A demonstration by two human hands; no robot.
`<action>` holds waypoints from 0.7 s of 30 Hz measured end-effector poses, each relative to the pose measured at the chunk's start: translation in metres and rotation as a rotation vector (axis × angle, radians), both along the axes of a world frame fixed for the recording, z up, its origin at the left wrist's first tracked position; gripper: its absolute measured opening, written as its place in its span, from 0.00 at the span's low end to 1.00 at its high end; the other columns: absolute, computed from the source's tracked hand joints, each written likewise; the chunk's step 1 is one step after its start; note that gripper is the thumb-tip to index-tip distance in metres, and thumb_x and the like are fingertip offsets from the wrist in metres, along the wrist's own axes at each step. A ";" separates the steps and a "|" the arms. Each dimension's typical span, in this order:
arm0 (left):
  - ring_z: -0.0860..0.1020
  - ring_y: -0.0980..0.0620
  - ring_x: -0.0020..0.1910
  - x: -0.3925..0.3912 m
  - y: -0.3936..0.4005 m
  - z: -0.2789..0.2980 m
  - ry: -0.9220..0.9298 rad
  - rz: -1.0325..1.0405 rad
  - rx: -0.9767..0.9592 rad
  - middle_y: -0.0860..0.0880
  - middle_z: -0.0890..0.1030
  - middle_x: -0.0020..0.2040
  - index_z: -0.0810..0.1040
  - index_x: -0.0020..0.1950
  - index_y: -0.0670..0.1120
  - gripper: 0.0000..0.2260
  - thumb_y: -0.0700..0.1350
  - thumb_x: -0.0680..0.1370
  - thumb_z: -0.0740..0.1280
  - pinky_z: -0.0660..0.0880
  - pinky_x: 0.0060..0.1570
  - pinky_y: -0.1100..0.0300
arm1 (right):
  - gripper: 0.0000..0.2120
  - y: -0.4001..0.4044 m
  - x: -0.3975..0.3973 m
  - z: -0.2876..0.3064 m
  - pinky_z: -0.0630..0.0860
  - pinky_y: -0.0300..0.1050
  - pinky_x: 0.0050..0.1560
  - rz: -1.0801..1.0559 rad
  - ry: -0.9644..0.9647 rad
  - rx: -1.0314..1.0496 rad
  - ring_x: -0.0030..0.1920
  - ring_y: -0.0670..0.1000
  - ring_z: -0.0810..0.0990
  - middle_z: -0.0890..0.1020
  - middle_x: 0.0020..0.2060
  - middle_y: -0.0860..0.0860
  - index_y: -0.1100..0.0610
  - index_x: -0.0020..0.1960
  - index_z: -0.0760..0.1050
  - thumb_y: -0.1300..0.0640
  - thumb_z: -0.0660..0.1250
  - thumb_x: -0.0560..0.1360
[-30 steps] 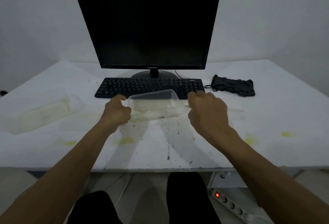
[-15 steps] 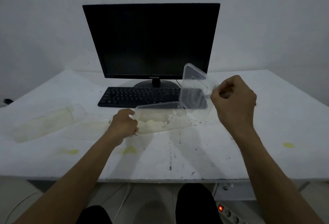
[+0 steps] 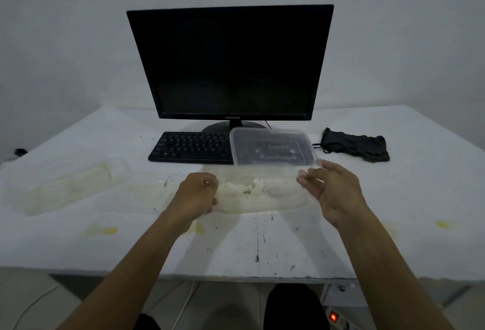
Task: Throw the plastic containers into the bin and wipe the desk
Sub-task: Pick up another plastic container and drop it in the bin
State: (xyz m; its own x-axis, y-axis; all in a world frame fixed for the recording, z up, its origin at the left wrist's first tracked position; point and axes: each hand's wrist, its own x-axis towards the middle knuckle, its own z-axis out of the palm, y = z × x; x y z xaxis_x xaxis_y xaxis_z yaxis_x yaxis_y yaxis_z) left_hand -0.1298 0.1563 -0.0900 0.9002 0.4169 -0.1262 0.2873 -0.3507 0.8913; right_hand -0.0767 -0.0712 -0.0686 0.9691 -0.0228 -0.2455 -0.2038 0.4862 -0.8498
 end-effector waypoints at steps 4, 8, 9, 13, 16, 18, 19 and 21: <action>0.76 0.50 0.43 0.002 -0.007 0.007 -0.125 0.062 -0.022 0.48 0.78 0.46 0.76 0.51 0.48 0.14 0.54 0.80 0.56 0.75 0.50 0.48 | 0.15 0.002 -0.003 -0.006 0.83 0.46 0.40 0.019 0.013 -0.033 0.42 0.57 0.82 0.78 0.40 0.60 0.63 0.58 0.70 0.73 0.62 0.74; 0.74 0.53 0.40 0.004 -0.013 0.014 -0.209 0.060 0.005 0.49 0.78 0.43 0.78 0.48 0.46 0.16 0.55 0.80 0.56 0.71 0.44 0.56 | 0.14 0.011 -0.005 -0.005 0.83 0.45 0.39 0.008 -0.016 -0.098 0.40 0.56 0.83 0.80 0.41 0.62 0.61 0.57 0.71 0.71 0.64 0.73; 0.74 0.53 0.39 0.005 -0.013 0.015 -0.225 0.052 0.026 0.48 0.78 0.41 0.78 0.47 0.45 0.15 0.52 0.80 0.57 0.71 0.42 0.57 | 0.13 0.012 -0.005 -0.005 0.83 0.44 0.39 0.000 -0.028 -0.134 0.40 0.55 0.84 0.80 0.43 0.61 0.61 0.56 0.72 0.70 0.65 0.74; 0.73 0.53 0.33 0.009 -0.009 0.016 -0.234 0.054 0.076 0.47 0.78 0.36 0.77 0.37 0.46 0.13 0.45 0.80 0.60 0.73 0.38 0.57 | 0.05 0.013 -0.005 -0.004 0.82 0.47 0.39 -0.049 -0.130 -0.385 0.40 0.54 0.84 0.81 0.41 0.56 0.59 0.50 0.77 0.61 0.67 0.75; 0.73 0.53 0.32 0.010 -0.008 0.014 -0.220 0.063 0.088 0.47 0.79 0.36 0.76 0.36 0.46 0.14 0.43 0.80 0.60 0.73 0.37 0.57 | 0.04 0.006 -0.002 -0.004 0.79 0.45 0.36 -0.063 -0.200 -0.617 0.38 0.51 0.80 0.81 0.37 0.54 0.57 0.46 0.79 0.57 0.68 0.74; 0.73 0.52 0.32 0.010 -0.008 0.014 -0.208 0.067 0.110 0.47 0.79 0.35 0.78 0.37 0.43 0.14 0.43 0.80 0.60 0.73 0.37 0.57 | 0.03 0.002 0.001 -0.006 0.75 0.44 0.36 -0.039 -0.219 -0.689 0.36 0.49 0.77 0.81 0.36 0.52 0.55 0.42 0.79 0.56 0.69 0.74; 0.74 0.52 0.32 0.010 -0.009 0.013 -0.201 0.075 0.121 0.47 0.79 0.35 0.78 0.38 0.41 0.14 0.43 0.80 0.61 0.73 0.37 0.56 | 0.02 0.000 0.003 -0.008 0.74 0.44 0.37 -0.024 -0.225 -0.722 0.37 0.49 0.77 0.81 0.36 0.51 0.54 0.42 0.79 0.56 0.69 0.73; 0.75 0.50 0.33 0.010 -0.010 0.009 -0.194 0.111 0.120 0.46 0.80 0.35 0.80 0.40 0.39 0.13 0.43 0.79 0.62 0.75 0.39 0.54 | 0.03 0.000 0.007 -0.012 0.73 0.45 0.40 0.013 -0.227 -0.805 0.38 0.49 0.77 0.81 0.39 0.51 0.53 0.47 0.79 0.55 0.70 0.73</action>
State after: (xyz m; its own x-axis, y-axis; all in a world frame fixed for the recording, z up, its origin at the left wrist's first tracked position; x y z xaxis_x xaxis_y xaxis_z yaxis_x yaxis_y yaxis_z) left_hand -0.1201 0.1463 -0.0810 0.8504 0.5163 0.1011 0.1574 -0.4330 0.8875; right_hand -0.0699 -0.0711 -0.0810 0.9945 -0.0958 0.0422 0.0129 -0.2879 -0.9576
